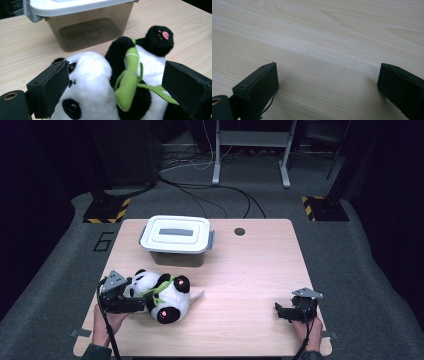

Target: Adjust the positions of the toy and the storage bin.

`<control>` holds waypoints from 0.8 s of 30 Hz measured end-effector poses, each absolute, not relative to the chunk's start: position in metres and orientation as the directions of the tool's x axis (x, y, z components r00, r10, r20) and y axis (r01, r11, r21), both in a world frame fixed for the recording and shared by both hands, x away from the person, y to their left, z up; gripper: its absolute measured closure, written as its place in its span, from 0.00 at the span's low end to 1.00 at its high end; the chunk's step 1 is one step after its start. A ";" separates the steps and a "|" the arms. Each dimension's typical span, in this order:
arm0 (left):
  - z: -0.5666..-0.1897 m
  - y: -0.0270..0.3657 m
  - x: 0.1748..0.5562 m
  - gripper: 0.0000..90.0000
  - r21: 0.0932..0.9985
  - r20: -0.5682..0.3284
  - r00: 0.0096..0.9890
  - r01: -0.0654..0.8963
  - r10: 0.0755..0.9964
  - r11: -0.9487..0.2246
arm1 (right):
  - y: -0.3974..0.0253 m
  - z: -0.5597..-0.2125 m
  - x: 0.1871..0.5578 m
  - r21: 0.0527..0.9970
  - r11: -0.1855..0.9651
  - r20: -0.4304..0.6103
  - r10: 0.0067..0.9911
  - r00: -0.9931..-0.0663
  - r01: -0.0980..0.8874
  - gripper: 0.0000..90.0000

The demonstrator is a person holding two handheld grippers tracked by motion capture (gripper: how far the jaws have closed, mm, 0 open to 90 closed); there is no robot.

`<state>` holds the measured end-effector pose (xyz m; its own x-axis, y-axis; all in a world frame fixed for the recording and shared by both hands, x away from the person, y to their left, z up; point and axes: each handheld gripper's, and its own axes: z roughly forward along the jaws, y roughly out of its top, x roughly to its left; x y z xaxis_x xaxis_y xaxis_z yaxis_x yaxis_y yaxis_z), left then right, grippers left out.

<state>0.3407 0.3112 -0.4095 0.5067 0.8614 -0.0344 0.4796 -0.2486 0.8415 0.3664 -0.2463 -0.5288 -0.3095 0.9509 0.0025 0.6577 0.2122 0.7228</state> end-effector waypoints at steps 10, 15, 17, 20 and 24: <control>-0.396 0.319 0.370 0.06 0.847 -0.036 0.483 0.479 0.875 -0.229 | -0.246 -0.529 0.366 0.723 0.212 0.002 0.951 -0.308 0.658 0.03; -0.393 0.321 0.386 0.05 0.844 -0.041 0.481 0.485 0.876 -0.227 | -0.246 -0.529 0.367 0.724 0.206 0.005 0.953 -0.303 0.658 0.03; -0.394 0.322 0.393 0.05 0.846 -0.043 0.479 0.484 0.877 -0.223 | -0.246 -0.529 0.367 0.724 0.206 0.004 0.953 -0.304 0.658 0.03; -0.394 0.322 0.402 0.05 0.843 -0.047 0.479 0.490 0.877 -0.222 | -0.246 -0.529 0.367 0.724 0.206 0.006 0.953 -0.304 0.658 0.03; -0.393 0.325 0.415 0.04 0.840 -0.049 0.476 0.496 0.878 -0.221 | -0.246 -0.529 0.367 0.724 0.206 0.004 0.953 -0.303 0.658 0.03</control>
<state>0.4149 0.3247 -0.3929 0.4760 0.8781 -0.0495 0.4957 -0.2214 0.8398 0.3668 -0.2457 -0.5289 -0.3035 0.9528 0.0045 0.6584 0.2063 0.7238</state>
